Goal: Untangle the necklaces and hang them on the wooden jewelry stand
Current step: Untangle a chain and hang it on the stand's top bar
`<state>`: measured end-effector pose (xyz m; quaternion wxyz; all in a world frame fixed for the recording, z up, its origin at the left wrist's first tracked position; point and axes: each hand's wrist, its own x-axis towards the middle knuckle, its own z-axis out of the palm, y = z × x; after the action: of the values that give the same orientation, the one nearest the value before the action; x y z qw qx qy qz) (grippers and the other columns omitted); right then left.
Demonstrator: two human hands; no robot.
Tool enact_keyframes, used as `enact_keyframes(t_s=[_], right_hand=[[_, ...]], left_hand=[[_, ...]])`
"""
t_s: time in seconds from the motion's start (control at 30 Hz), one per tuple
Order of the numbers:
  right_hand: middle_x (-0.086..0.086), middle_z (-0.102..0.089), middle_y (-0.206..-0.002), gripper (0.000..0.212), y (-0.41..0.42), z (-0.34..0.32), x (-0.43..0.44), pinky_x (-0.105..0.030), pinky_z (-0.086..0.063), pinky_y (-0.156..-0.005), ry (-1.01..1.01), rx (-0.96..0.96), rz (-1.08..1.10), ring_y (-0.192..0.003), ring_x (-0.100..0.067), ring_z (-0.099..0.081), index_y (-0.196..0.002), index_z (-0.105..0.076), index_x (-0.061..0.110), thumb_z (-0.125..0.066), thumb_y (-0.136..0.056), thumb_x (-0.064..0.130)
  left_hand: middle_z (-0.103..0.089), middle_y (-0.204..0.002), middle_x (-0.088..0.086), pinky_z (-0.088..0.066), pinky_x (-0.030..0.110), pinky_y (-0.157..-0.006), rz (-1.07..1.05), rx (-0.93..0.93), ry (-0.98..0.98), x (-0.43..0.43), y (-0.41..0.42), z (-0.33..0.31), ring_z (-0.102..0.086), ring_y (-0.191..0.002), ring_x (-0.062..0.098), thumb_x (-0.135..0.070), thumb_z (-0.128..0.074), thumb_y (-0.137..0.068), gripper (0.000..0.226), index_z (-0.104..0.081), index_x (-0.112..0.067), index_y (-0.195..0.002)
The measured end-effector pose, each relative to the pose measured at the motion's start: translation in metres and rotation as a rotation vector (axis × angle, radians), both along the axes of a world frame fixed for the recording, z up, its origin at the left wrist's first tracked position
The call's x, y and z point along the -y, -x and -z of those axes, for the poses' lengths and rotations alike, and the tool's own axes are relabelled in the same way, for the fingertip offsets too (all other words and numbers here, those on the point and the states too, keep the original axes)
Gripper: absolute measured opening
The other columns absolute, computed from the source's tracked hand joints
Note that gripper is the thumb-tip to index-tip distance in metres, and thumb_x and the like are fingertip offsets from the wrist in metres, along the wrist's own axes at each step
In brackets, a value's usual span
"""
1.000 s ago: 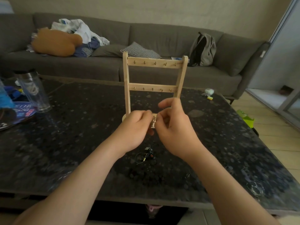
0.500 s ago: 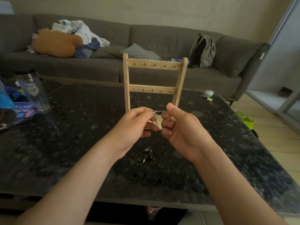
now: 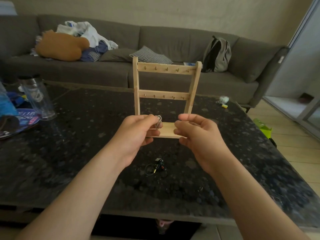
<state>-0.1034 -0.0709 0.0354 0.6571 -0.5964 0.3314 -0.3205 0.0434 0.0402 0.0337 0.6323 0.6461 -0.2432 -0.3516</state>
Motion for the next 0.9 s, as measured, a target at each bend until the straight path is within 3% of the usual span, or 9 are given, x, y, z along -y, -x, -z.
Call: enact_keyframes(t_s=[0.17,0.43,0.53,0.6,0.73,0.83,0.9], right_hand=[[0.004,-0.083,-0.101,0.017,-0.005,0.000,-0.012,-0.035,-0.057,-0.084,0.051,-0.142,-0.139,-0.097,-0.016,-0.076,-0.111,-0.082,0.028,-0.066,-0.105,0.029],[0.003,-0.082,-0.095,0.010,-0.003,0.000,-0.010,-0.025,-0.054,-0.075,0.205,-0.158,-0.076,-0.085,-0.008,-0.073,-0.098,-0.083,0.023,-0.075,-0.099,0.027],[-0.003,-0.081,-0.098,0.017,-0.004,0.000,-0.008,-0.031,-0.053,-0.082,0.225,-0.221,-0.112,-0.095,-0.019,-0.074,-0.099,-0.082,0.020,-0.068,-0.103,0.028],[-0.010,-0.080,-0.103,0.025,-0.006,0.001,-0.008,-0.038,-0.053,-0.084,0.143,-0.253,-0.172,-0.096,-0.027,-0.072,-0.102,-0.078,0.015,-0.056,-0.104,0.027],[-0.005,-0.066,-0.085,0.025,-0.011,0.001,-0.010,-0.040,-0.041,-0.080,-0.127,-0.128,-0.188,-0.087,-0.022,-0.061,-0.082,-0.062,0.015,-0.045,-0.095,0.028],[-0.001,-0.059,-0.080,0.042,-0.009,-0.001,-0.007,-0.041,-0.037,-0.080,-0.266,-0.030,-0.148,-0.083,-0.020,-0.057,-0.061,-0.058,0.025,-0.049,-0.101,0.033],[0.000,-0.062,-0.083,0.045,-0.007,-0.004,-0.006,-0.038,-0.039,-0.082,-0.323,0.017,-0.138,-0.082,-0.017,-0.060,-0.059,-0.062,0.027,-0.058,-0.102,0.038]], left_hand=[[-0.082,-0.108,0.004,-0.052,0.044,-0.099,0.149,0.126,-0.031,-0.001,0.006,0.001,-0.075,-0.105,0.018,-0.034,-0.060,-0.107,0.028,-0.085,-0.020,-0.105],[-0.082,-0.106,-0.003,-0.055,0.049,-0.106,0.140,0.183,-0.083,-0.001,0.004,0.001,-0.075,-0.107,0.018,-0.038,-0.064,-0.105,0.025,-0.085,-0.025,-0.104],[-0.082,-0.108,0.002,-0.054,0.050,-0.108,0.140,0.129,-0.096,0.001,0.003,0.001,-0.075,-0.108,0.019,-0.044,-0.060,-0.108,0.034,-0.083,-0.020,-0.107],[-0.082,-0.107,0.002,-0.053,0.048,-0.107,0.152,0.138,-0.091,0.001,0.004,0.002,-0.075,-0.107,0.018,-0.046,-0.057,-0.110,0.038,-0.082,-0.019,-0.106],[-0.083,-0.103,-0.001,-0.053,0.043,-0.102,0.197,0.211,-0.080,0.000,0.008,0.005,-0.077,-0.102,0.013,-0.048,-0.051,-0.112,0.043,-0.082,-0.019,-0.108],[-0.082,-0.103,-0.001,-0.055,0.041,-0.097,0.141,0.182,-0.074,0.002,0.006,0.006,-0.075,-0.098,0.014,-0.050,-0.054,-0.109,0.042,-0.079,-0.017,-0.111],[-0.080,-0.101,-0.002,-0.055,0.041,-0.094,0.117,0.113,-0.052,0.002,0.004,0.006,-0.073,-0.097,0.015,-0.050,-0.057,-0.108,0.038,-0.078,-0.018,-0.110]])
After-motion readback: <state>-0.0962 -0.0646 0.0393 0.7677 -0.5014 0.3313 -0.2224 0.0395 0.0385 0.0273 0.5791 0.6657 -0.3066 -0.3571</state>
